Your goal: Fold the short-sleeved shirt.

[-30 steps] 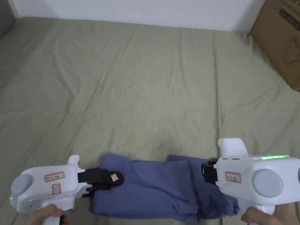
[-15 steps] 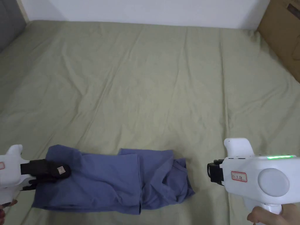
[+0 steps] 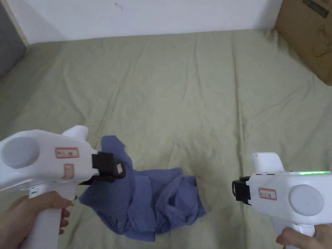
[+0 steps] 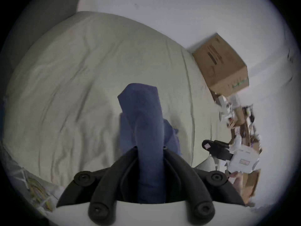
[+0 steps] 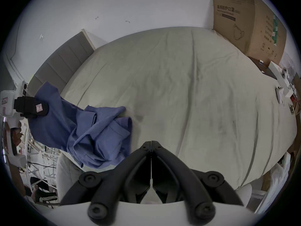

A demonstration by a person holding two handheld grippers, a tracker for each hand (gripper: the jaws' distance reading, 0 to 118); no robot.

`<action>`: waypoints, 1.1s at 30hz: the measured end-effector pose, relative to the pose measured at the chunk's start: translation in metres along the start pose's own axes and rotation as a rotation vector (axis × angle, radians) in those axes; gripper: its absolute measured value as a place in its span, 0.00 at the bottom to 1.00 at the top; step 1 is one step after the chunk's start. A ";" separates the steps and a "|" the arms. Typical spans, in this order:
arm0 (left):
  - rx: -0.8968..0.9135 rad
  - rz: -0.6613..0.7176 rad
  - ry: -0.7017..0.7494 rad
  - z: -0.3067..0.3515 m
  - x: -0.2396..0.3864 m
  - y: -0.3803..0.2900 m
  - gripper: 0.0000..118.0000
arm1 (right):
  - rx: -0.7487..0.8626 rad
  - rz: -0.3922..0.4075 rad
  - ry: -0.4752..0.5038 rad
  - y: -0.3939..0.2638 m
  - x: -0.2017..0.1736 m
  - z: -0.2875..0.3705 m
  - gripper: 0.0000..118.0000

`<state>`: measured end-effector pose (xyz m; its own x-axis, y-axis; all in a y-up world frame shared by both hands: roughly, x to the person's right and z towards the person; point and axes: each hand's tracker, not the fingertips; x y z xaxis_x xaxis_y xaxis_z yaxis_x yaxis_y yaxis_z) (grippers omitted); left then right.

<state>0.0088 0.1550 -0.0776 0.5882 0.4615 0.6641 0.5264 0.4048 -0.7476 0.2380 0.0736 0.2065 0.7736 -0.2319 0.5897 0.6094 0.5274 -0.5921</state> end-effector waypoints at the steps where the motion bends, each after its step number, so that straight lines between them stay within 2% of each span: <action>1: -0.033 -0.050 0.009 -0.017 0.014 -0.001 0.09 | 0.007 -0.013 0.000 -0.002 0.006 0.002 0.00; 4: -0.101 -0.135 0.088 -0.068 0.054 -0.011 0.09 | 0.015 -0.054 -0.003 -0.008 0.024 0.008 0.00; 7: -0.189 -0.152 0.045 -0.110 0.078 -0.022 0.09 | 0.021 -0.088 -0.012 -0.014 0.041 0.014 0.00; 8: -0.185 -0.099 0.029 -0.120 0.084 -0.024 0.11 | 0.023 -0.099 -0.019 -0.016 0.046 0.016 0.00; 9: -0.200 -0.100 0.000 -0.129 0.090 -0.025 0.16 | 0.026 -0.112 -0.028 -0.018 0.051 0.018 0.00; 10: -0.210 -0.099 -0.025 -0.136 0.094 -0.026 0.27 | 0.026 -0.130 -0.035 -0.020 0.057 0.019 0.00; 11: -0.210 -0.108 -0.023 -0.143 0.098 -0.027 0.45 | 0.023 -0.148 -0.038 -0.021 0.062 0.019 0.00; 13: -0.206 -0.103 -0.037 -0.147 0.109 -0.029 0.75 | 0.019 -0.167 -0.041 -0.024 0.070 0.019 0.00; 14: -0.204 -0.111 -0.038 -0.147 0.111 -0.028 0.86 | 0.018 -0.173 -0.044 -0.025 0.072 0.020 0.00; 17: -0.145 -0.182 -0.043 -0.129 0.119 -0.023 0.87 | 0.016 -0.178 -0.046 -0.027 0.075 0.021 0.00; 21: -0.076 -0.189 -0.008 -0.100 0.108 -0.012 0.87 | 0.015 -0.183 -0.040 -0.027 0.074 0.017 0.00; 22: -0.061 -0.186 -0.003 -0.093 0.101 -0.012 0.86 | 0.015 -0.182 -0.034 -0.027 0.073 0.016 0.00; 23: -0.055 -0.191 0.001 -0.088 0.092 -0.012 0.78 | 0.016 -0.179 -0.029 -0.027 0.071 0.016 0.00; 24: -0.053 -0.189 0.006 -0.086 0.086 -0.014 0.65 | 0.015 -0.173 -0.024 -0.028 0.070 0.015 0.00; 25: -0.057 -0.182 0.021 -0.086 0.078 -0.016 0.44 | 0.013 -0.166 -0.019 -0.027 0.067 0.014 0.00; 26: -0.081 -0.173 0.054 -0.090 0.070 -0.021 0.15 | 0.012 -0.161 -0.017 -0.027 0.065 0.013 0.00; 27: -0.098 -0.161 0.085 -0.094 0.063 -0.027 0.05 | 0.010 -0.157 -0.014 -0.027 0.064 0.011 0.00; 33: -0.168 -0.215 0.035 -0.120 0.060 -0.058 0.02 | -0.002 -0.145 0.000 -0.029 0.059 0.007 0.00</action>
<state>0.0875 0.0645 0.0060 0.4713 0.3508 0.8092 0.7342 0.3523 -0.5804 0.2649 0.0507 0.2624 0.6775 -0.3058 0.6689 0.7151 0.4866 -0.5018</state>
